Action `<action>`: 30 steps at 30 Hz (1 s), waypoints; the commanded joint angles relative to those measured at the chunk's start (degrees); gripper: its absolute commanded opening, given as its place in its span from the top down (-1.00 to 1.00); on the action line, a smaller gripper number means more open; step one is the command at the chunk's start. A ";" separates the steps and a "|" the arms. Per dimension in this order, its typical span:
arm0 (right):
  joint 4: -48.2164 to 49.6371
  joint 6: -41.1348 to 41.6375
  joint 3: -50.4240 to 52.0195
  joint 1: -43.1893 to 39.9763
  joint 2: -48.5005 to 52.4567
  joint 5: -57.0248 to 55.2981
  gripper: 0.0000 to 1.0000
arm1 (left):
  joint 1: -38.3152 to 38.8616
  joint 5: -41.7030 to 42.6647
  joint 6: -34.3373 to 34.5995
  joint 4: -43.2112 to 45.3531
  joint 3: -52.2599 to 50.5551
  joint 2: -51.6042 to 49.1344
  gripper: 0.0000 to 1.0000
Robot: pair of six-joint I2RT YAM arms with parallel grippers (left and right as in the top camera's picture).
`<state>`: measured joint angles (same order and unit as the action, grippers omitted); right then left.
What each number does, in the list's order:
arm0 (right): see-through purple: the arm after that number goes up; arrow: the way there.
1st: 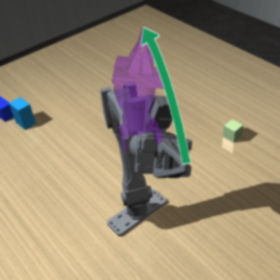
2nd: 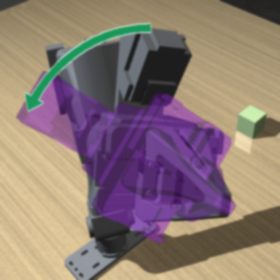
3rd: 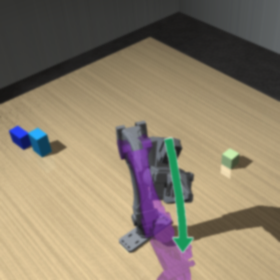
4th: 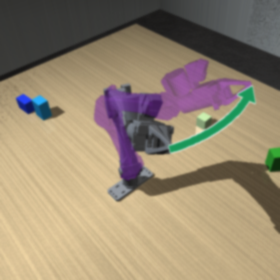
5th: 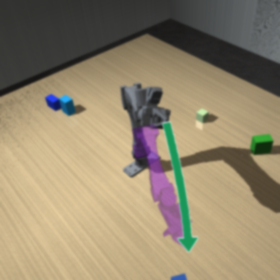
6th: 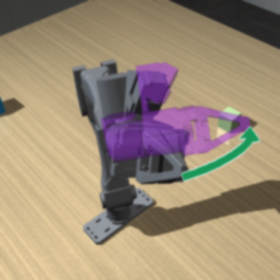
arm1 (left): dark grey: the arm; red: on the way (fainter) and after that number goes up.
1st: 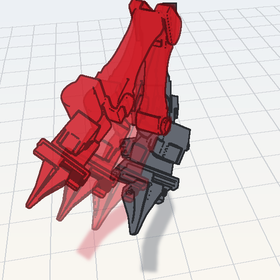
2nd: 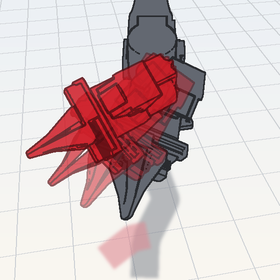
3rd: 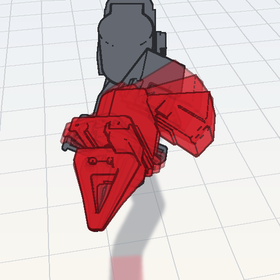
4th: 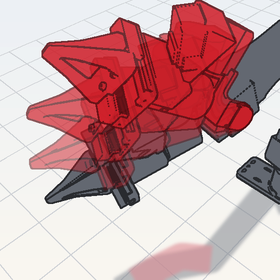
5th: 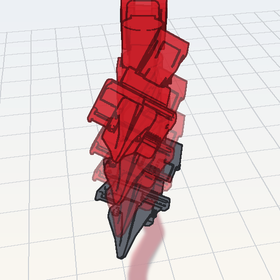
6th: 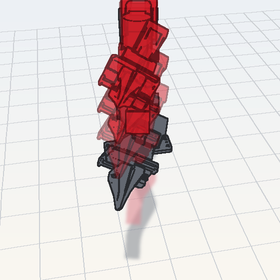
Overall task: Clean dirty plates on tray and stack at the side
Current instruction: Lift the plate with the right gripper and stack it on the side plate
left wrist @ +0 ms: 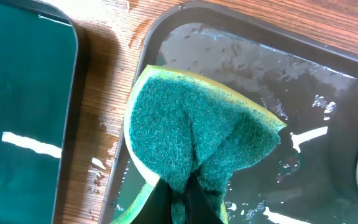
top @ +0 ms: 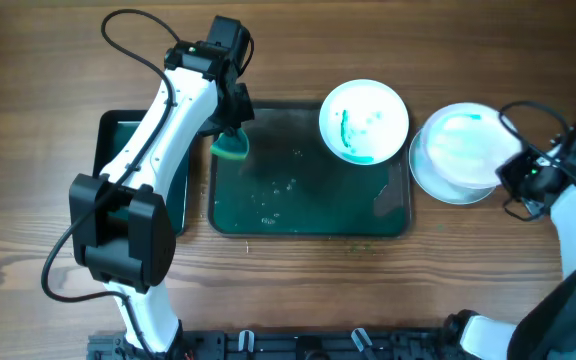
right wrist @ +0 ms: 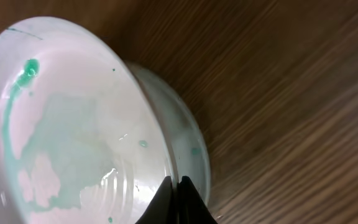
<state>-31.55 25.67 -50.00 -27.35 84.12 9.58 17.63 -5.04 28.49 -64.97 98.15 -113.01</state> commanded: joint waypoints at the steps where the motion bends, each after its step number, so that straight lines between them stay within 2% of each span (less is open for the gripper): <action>1: 0.24 0.00 0.04 6.01 4.37 -5.57 0.76 | 0.26 1.16 -1.07 0.48 0.96 0.39 0.92; 2: -0.28 0.48 0.02 7.19 4.92 -7.30 0.42 | 0.26 1.16 -1.09 0.48 0.96 0.39 0.92; 3: -1.05 2.01 -0.11 7.26 4.92 -8.37 0.26 | 0.26 1.16 -1.09 0.48 0.96 0.39 0.92; 5: -4.50 2.84 -3.37 7.15 4.90 -9.57 0.23 | 0.26 1.16 -1.09 0.48 0.96 0.39 0.92; 7: -8.11 0.87 -8.22 7.34 4.81 -7.80 0.22 | 0.26 1.16 -1.09 0.48 0.96 0.39 0.92; 10: -6.62 -7.67 -11.34 10.91 4.81 5.88 0.20 | 0.26 1.16 -1.07 0.48 0.96 0.39 0.92; 13: -4.22 -15.02 -11.34 20.11 5.51 11.21 0.15 | 0.26 1.16 -1.07 0.50 0.96 0.39 0.92; 15: -4.04 -16.90 -11.32 27.28 7.58 11.30 0.17 | 0.26 1.16 -1.09 0.50 0.96 0.39 0.92; 19: -3.58 -21.05 -11.28 32.54 13.46 17.35 0.28 | 0.26 1.16 -1.09 0.48 0.96 0.39 0.92; 23: -3.74 -19.37 -11.28 32.50 15.65 10.97 0.42 | 0.26 1.16 -1.09 0.46 0.96 0.39 0.92; 25: -4.59 -17.64 -11.28 31.82 15.65 5.31 0.41 | 0.26 1.16 -1.11 0.46 0.96 0.39 0.92; 27: -6.29 -16.28 -11.28 31.34 15.65 -5.18 0.41 | 0.26 1.16 -1.11 0.46 0.96 0.39 0.92; 30: -6.03 -16.26 -11.87 31.34 15.63 -7.04 0.42 | 0.26 1.16 -1.11 0.44 0.96 0.39 0.92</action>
<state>-37.67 8.36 -60.58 4.19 99.33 7.40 17.63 -4.54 28.32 -64.62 98.15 -113.01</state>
